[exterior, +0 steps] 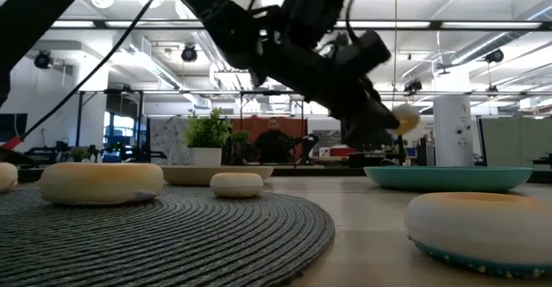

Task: Pick & Place donuts
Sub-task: Put the small white donut on the blue plate

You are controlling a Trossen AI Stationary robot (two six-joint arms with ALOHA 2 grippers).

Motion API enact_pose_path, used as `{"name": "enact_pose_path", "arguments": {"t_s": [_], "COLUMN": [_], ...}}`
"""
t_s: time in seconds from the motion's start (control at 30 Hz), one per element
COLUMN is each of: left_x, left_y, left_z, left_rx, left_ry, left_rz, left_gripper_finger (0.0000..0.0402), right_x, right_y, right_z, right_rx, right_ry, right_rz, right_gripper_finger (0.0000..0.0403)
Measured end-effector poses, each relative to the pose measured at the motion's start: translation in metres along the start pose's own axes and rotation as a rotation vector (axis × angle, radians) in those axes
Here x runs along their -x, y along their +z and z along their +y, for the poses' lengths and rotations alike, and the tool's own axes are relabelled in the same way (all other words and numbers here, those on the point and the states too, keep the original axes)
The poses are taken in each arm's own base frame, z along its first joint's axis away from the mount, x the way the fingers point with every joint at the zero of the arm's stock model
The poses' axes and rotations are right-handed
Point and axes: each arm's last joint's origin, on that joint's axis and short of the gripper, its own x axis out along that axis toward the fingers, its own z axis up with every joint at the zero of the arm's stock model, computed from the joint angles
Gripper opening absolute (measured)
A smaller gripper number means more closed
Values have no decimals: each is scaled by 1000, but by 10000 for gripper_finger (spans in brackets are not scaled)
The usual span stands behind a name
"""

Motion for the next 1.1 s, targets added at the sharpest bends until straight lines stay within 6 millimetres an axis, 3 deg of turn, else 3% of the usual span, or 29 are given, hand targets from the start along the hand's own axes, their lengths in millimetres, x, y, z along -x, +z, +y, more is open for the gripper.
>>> {"name": "enact_pose_path", "arguments": {"t_s": [0.23, 0.47, 0.73, 1.1], "left_x": [-15, -33, -33, -28], "left_y": [-3, -11, -9, -8], "left_z": [-8, 0, 9, 11], "left_rx": [-193, -195, -161, -118], "left_ry": [-170, -185, -198, -266], "left_rz": [142, 241, 265, 339], "left_gripper_finger": [3, 3, 6, 115], "right_x": [0, 0, 0, 0], "right_y": [0, 0, 0, 0], "right_z": [0, 0, 0, 0], "right_rx": [-23, -24, -23, -9], "right_ry": [2, 3, 4, 3], "right_rz": [0, 2, 4, 4], "right_gripper_finger": [137, 137, 137, 137]}}
